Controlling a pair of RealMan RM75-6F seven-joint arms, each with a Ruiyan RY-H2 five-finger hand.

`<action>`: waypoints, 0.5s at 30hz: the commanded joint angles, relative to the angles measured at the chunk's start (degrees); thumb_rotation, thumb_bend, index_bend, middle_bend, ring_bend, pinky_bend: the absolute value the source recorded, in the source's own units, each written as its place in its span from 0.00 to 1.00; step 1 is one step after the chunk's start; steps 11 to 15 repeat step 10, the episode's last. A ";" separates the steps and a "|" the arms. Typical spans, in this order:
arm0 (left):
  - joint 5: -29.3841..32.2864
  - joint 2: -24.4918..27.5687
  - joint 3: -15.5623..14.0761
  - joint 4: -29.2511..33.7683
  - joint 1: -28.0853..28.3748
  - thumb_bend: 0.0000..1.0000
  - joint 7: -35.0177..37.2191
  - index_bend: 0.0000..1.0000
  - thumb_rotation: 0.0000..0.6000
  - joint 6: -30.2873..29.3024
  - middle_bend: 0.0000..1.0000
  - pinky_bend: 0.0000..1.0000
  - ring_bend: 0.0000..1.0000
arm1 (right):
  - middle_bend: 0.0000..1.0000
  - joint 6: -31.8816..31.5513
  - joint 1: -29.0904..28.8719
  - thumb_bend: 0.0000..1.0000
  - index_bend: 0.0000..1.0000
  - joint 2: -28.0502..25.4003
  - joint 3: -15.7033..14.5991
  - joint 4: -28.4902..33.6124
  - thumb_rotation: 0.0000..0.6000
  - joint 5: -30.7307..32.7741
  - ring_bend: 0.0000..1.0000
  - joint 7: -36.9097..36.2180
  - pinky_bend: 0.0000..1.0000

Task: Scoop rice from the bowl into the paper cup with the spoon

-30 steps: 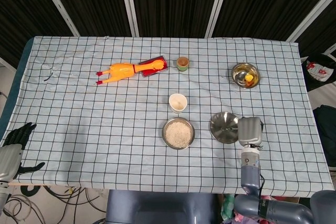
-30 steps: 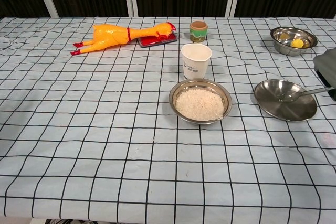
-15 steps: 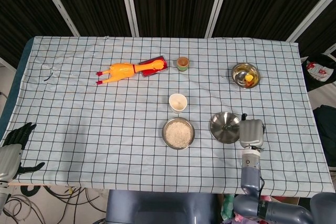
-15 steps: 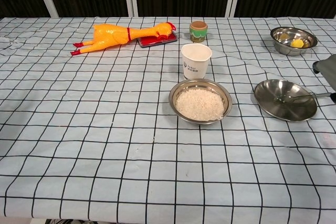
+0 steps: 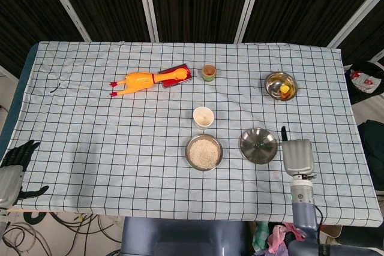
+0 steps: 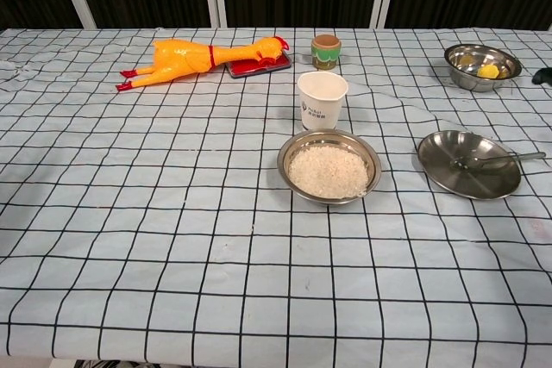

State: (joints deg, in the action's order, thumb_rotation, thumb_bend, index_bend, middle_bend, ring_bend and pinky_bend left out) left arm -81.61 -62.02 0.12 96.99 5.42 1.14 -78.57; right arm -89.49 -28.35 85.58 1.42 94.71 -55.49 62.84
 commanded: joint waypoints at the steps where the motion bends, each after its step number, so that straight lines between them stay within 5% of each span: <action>1: -0.16 -0.25 0.15 -0.45 -0.14 0.03 -0.51 0.00 1.00 -0.55 0.00 0.00 0.00 | 0.14 -2.82 6.19 0.30 0.01 -8.92 -5.73 4.09 1.00 -9.11 0.22 -13.98 0.35; 3: -0.45 -0.44 0.07 -0.73 -0.19 0.02 -0.86 0.00 1.00 -0.76 0.00 0.00 0.00 | 0.03 -1.28 8.02 0.24 0.00 -12.31 -7.78 5.86 1.00 -11.43 0.09 -21.63 0.26; 9: -1.07 -1.24 0.14 -2.07 -0.34 0.01 -2.31 0.00 1.00 -1.70 0.00 0.00 0.00 | 0.00 -1.84 13.19 0.07 0.00 -20.60 -13.73 5.13 1.00 -21.61 0.00 -39.10 0.21; 15: -1.05 -1.38 0.20 -2.28 -0.37 0.01 -2.50 0.00 1.00 -1.82 0.00 0.00 0.00 | 0.00 -2.33 13.91 0.07 0.00 -21.20 -14.31 3.93 1.00 -23.41 0.00 -41.03 0.21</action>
